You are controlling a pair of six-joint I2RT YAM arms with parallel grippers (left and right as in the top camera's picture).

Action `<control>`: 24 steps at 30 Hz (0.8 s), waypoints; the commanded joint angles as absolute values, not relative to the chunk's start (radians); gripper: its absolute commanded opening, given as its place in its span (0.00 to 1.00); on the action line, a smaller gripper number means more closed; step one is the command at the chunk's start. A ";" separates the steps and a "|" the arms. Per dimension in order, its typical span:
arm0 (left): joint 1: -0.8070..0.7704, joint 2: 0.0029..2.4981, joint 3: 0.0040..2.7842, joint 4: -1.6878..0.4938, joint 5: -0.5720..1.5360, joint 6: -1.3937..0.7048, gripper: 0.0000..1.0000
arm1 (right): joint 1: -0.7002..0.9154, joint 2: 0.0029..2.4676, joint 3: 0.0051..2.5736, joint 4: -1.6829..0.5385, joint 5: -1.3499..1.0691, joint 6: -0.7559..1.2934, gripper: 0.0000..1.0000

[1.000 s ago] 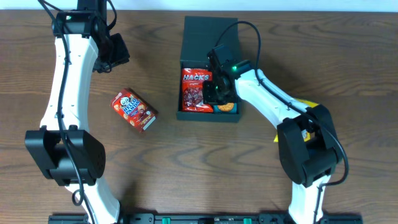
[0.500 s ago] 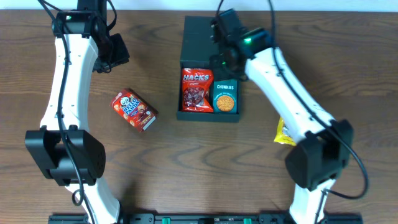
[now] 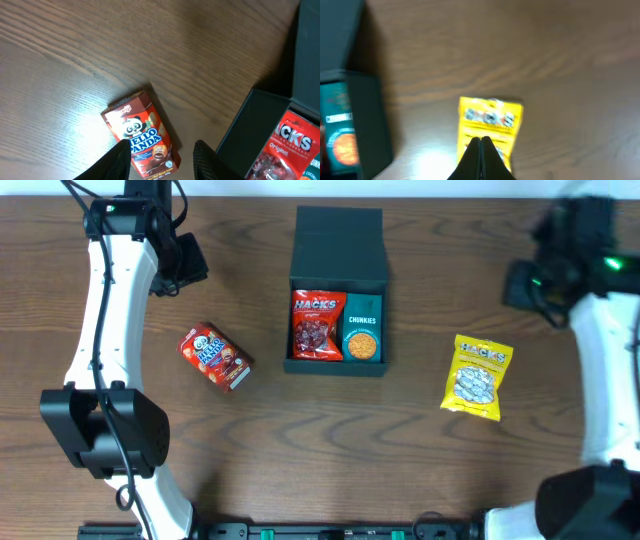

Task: Pack container
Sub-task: 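Lower right gripper onto the yellow Hacks bag and grasp it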

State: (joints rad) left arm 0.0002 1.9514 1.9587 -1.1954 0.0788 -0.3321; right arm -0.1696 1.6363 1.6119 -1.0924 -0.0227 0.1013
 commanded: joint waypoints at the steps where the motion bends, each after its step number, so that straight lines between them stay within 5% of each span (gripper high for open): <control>1: 0.007 1.954 1.966 -1.192 0.070 -0.317 0.42 | -0.303 1.612 1.499 -1.074 -0.191 0.035 0.01; 7: 0.007 1.954 1.966 -1.188 0.067 -0.317 0.43 | -0.434 1.612 1.294 -1.019 -0.279 0.020 0.03; 10: 0.007 1.954 1.966 -1.177 0.068 -0.317 0.44 | -0.440 1.612 1.221 -1.001 -0.281 0.010 0.40; 13: 0.007 1.954 1.966 -1.165 0.068 -0.318 0.46 | -0.438 1.613 1.175 -0.986 -0.265 0.009 0.59; 24: 0.007 1.954 1.966 -1.139 0.068 -0.317 0.47 | -0.439 1.709 1.130 -0.933 -0.229 -0.016 0.68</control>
